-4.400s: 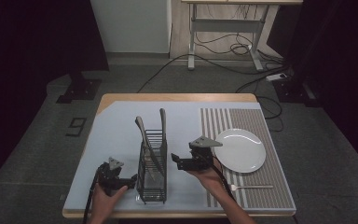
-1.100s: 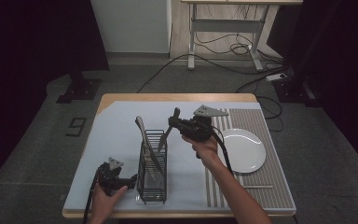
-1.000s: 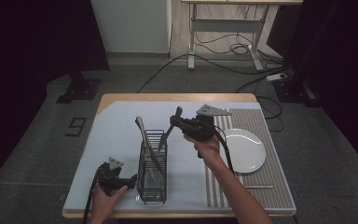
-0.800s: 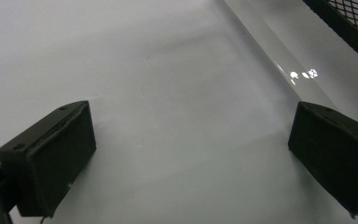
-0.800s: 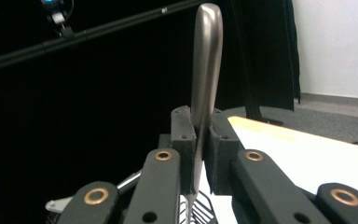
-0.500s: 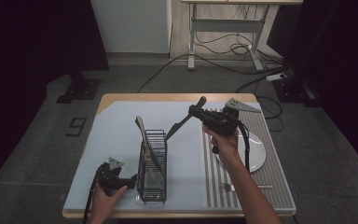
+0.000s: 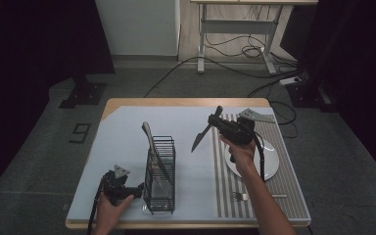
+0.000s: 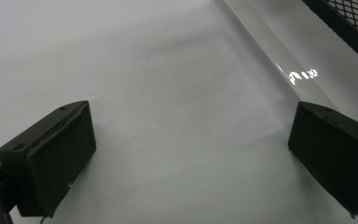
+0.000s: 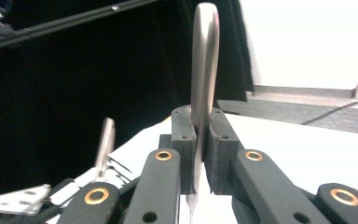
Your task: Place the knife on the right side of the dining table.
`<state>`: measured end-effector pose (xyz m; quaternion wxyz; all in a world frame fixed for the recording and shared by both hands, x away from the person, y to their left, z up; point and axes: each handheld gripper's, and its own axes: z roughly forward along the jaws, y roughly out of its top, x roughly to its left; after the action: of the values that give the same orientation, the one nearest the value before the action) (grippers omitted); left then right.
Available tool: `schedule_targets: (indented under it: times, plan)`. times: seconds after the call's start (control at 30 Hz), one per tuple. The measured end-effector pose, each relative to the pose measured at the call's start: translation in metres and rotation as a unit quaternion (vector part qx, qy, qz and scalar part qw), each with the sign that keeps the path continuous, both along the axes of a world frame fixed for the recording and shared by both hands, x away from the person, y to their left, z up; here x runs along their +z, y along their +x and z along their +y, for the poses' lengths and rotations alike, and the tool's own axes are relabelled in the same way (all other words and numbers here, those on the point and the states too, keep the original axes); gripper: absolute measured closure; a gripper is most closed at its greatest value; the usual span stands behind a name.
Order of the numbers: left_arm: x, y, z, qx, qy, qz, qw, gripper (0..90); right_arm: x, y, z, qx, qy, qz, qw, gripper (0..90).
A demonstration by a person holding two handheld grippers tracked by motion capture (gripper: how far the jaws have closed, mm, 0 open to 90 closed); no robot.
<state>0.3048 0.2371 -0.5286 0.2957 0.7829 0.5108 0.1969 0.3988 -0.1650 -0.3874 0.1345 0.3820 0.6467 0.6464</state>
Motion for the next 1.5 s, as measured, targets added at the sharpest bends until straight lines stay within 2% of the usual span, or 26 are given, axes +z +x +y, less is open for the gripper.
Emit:
schedule_targets:
  times: [0.03,0.4,0.57,0.87,1.07,1.3,1.5]
  plan:
    - [0.0,0.0,0.0,0.0,0.0,0.0,1.0,0.1,-0.005,0.004,-0.001,-0.008,-0.008,0.003,0.9999,83.7]
    - [0.0,0.0,0.0,0.0,0.0,0.0,1.0,0.1,-0.021,0.02,-0.012,-0.041,-0.021,0.012,0.9988,83.6]
    - [0.0,0.0,0.0,0.0,-0.001,0.001,1.0,0.1,-0.029,0.029,-0.021,-0.066,-0.029,0.025,0.9971,83.6]
    - [0.0,0.0,0.0,0.0,-0.001,0.0,1.0,0.1,-0.035,0.042,-0.039,-0.103,-0.028,0.028,0.9939,83.6]
    - [0.0,0.0,0.0,0.0,-0.001,0.0,1.0,0.1,-0.035,0.051,-0.055,-0.135,-0.014,0.023,0.9905,83.6]
    - [0.0,0.0,0.0,0.0,-0.001,0.0,1.0,0.1,-0.039,0.062,-0.066,-0.16,-0.014,0.022,0.9867,83.6]
    - [0.0,0.0,0.0,0.0,-0.001,0.0,1.0,0.1,-0.041,0.067,-0.069,-0.169,-0.014,0.02,0.9853,83.6]
